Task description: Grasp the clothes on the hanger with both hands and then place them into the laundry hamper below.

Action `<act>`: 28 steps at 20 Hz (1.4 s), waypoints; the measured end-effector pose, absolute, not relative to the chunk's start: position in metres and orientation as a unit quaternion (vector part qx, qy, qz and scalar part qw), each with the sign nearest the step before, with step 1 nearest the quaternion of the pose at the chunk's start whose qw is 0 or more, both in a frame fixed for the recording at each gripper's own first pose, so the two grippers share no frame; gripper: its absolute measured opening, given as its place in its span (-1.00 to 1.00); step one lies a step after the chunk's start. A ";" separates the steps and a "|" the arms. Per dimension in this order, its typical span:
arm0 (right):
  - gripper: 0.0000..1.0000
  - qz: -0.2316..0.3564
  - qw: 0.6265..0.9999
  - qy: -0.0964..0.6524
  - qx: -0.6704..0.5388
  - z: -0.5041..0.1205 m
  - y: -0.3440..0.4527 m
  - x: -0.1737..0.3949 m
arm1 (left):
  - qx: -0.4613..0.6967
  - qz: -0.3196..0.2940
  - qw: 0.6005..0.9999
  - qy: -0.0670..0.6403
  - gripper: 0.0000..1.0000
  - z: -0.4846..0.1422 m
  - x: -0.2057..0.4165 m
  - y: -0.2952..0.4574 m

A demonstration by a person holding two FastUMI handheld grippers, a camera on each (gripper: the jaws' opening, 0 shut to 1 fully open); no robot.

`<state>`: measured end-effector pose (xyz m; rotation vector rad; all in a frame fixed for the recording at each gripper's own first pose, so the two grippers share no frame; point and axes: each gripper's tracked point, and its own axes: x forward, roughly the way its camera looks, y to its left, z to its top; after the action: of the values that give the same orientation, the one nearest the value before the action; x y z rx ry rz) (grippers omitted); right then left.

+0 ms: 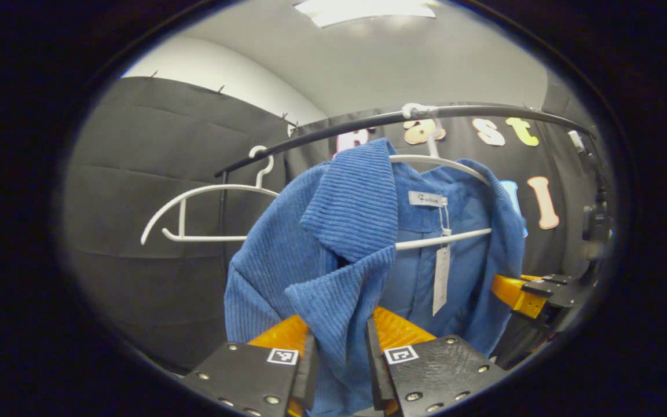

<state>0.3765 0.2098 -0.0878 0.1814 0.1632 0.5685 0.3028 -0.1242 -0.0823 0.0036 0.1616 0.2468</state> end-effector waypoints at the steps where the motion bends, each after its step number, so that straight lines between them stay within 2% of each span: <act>1: -0.87 0.292 0.949 0.077 0.095 -0.084 0.211 0.372 | -0.001 0.117 0.990 0.083 0.11 -0.083 0.303 -0.126; 2: -0.90 0.299 0.947 0.074 0.095 -0.082 0.216 0.368 | 0.001 0.115 0.990 0.082 -0.02 -0.081 0.300 -0.125; 4: -0.92 0.304 0.947 0.062 0.085 -0.074 0.211 0.365 | 0.002 0.125 0.989 0.078 -0.71 -0.084 0.298 -0.120; 6: -0.92 0.299 0.950 0.041 0.083 -0.060 0.204 0.358 | -0.010 0.107 0.991 0.078 -0.68 -0.077 0.289 -0.126; 8: -0.96 0.294 0.952 0.019 0.083 -0.042 0.197 0.353 | -0.006 0.115 0.991 0.074 -0.98 -0.068 0.278 -0.118; 9: -0.93 0.291 0.953 0.006 0.083 -0.033 0.193 0.352 | -0.013 0.113 0.991 0.073 -0.88 -0.064 0.273 -0.119; 22: -0.93 0.254 0.961 -0.085 0.065 0.039 0.160 0.356 | 0.010 0.128 0.991 0.030 -0.89 0.028 0.227 -0.071; 23: -0.93 0.250 0.962 -0.090 0.063 0.042 0.157 0.359 | 0.013 0.134 0.991 0.023 -0.99 0.037 0.226 -0.065; 24: -0.93 0.245 0.963 -0.095 0.060 0.044 0.153 0.361 | 0.014 0.139 0.990 0.016 -0.89 0.045 0.227 -0.058; 25: -0.93 0.240 0.964 -0.099 0.057 0.046 0.150 0.365 | 0.015 0.144 0.989 0.009 -0.98 0.051 0.231 -0.050; 26: -0.92 0.236 0.965 -0.102 0.056 0.047 0.147 0.371 | 0.016 0.148 0.989 0.005 -0.89 0.055 0.232 -0.044; 28: -0.92 0.223 0.967 -0.110 0.055 0.052 0.139 0.381 | 0.020 0.156 0.988 -0.006 -0.89 0.067 0.232 -0.031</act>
<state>0.3812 0.1386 0.0518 0.1116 -0.2229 0.4518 0.2324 -0.0309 0.0669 0.0394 -0.0125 0.3128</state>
